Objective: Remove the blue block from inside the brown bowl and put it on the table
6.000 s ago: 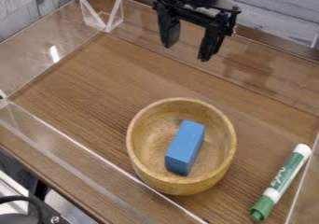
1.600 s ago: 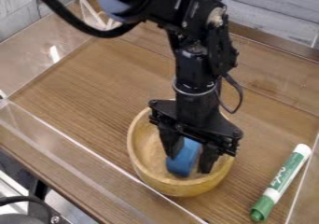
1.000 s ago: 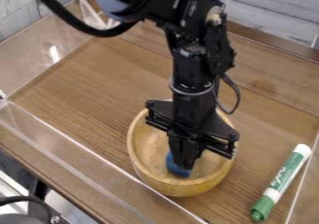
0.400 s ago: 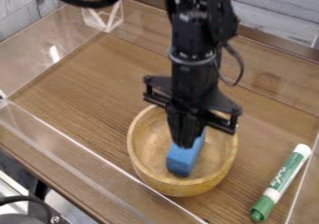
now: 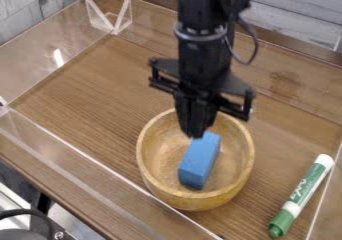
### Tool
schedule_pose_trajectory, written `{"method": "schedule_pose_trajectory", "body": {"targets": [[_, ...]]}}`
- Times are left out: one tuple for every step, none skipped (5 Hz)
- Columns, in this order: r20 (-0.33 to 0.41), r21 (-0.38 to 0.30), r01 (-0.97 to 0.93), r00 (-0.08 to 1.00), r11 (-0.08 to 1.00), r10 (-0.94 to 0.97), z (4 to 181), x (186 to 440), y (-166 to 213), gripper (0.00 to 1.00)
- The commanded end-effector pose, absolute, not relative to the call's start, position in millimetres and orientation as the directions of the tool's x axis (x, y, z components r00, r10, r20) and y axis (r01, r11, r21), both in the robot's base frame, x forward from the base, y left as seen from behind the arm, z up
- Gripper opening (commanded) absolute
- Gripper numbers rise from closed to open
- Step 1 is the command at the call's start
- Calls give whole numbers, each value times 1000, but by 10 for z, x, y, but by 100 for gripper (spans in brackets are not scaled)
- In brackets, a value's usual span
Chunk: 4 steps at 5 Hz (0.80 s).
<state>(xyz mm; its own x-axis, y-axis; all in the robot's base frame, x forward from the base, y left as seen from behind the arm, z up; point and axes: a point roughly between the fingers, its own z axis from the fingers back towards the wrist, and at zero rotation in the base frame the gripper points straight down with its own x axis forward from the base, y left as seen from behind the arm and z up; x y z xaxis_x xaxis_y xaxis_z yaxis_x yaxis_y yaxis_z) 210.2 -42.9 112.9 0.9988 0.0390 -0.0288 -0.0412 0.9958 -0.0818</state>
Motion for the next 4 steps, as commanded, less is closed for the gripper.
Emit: {"method": "schedule_pose_trajectory", "body": {"targets": [[41,-97,-35,998,995,39,1383,2197,-356,0],[46,-100,-32,998,994,37,1460,2211,-286,0],[46,-99,-24,999,995,28,1406,2211,-268,100],[40,-99,-19,999,995,23,1359,2205,-268,100]]}}
